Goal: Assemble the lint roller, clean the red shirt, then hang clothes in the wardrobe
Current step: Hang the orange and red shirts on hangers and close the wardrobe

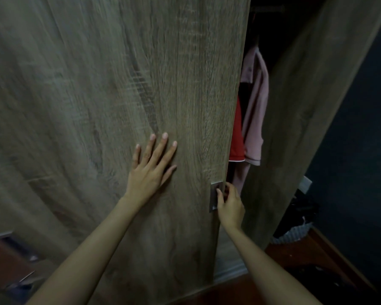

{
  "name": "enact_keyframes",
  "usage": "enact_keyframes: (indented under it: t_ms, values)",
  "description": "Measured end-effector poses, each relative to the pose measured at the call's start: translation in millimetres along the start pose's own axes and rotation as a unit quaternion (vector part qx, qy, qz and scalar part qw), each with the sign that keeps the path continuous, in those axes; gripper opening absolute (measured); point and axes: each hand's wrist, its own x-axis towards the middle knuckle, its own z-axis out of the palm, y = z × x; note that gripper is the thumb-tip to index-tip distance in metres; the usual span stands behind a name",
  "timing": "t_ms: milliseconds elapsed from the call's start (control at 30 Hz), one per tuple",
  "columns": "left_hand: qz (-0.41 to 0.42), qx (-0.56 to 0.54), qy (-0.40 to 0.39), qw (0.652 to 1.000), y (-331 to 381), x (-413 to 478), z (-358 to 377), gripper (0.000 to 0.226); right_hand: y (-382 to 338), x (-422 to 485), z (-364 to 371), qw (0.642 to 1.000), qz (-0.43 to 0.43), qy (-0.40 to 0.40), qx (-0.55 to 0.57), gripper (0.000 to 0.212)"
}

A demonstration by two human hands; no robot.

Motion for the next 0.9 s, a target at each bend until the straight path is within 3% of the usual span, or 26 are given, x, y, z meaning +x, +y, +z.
enact_keyframes:
  t_ms: [900]
  values:
    - [0.016, -0.03, 0.005, 0.999, 156.4, 94.6, 46.5, 0.058, 104.8, 116.9, -86.6, 0.987, 0.117, 0.108, -0.029, 0.022]
